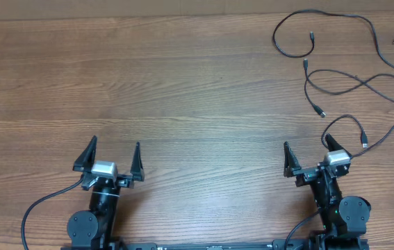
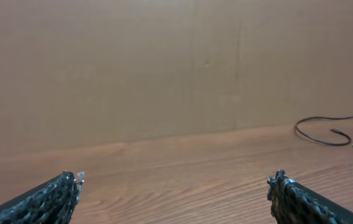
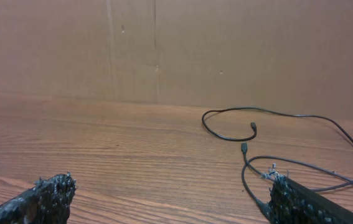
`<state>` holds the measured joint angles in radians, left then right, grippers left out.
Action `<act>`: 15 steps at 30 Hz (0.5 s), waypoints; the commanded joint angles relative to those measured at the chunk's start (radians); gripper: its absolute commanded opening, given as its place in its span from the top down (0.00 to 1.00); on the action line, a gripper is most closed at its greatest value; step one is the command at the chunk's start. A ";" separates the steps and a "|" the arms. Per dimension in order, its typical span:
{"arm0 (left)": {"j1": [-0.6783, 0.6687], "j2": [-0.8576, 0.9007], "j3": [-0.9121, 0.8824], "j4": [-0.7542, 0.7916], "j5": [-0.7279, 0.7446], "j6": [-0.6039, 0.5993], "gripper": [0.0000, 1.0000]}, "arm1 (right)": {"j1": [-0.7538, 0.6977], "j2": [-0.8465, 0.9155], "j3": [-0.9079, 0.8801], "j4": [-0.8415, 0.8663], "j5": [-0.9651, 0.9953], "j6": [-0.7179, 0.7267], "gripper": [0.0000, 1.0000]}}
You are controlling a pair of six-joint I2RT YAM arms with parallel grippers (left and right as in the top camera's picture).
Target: Untangle cables
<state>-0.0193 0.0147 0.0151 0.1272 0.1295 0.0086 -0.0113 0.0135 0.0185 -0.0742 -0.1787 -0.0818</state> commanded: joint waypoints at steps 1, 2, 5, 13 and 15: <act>0.000 -0.011 -0.011 -0.003 -0.071 -0.016 0.00 | 0.005 -0.011 -0.010 0.006 0.006 0.002 0.00; 0.000 -0.011 -0.011 -0.014 -0.092 -0.016 0.00 | 0.005 -0.011 -0.010 0.006 0.006 0.002 0.00; 0.000 -0.011 -0.010 -0.101 -0.173 -0.016 0.01 | 0.005 -0.011 -0.010 0.006 0.006 0.002 0.00; 0.001 -0.012 -0.011 -0.196 -0.256 -0.005 0.00 | 0.005 -0.011 -0.010 0.006 0.006 0.002 0.00; 0.001 -0.012 -0.011 -0.194 -0.280 -0.037 0.00 | 0.005 -0.011 -0.010 0.006 0.006 0.002 0.00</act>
<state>-0.0193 0.0128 0.0082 -0.0711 -0.0856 -0.0006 -0.0116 0.0135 0.0185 -0.0738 -0.1787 -0.0818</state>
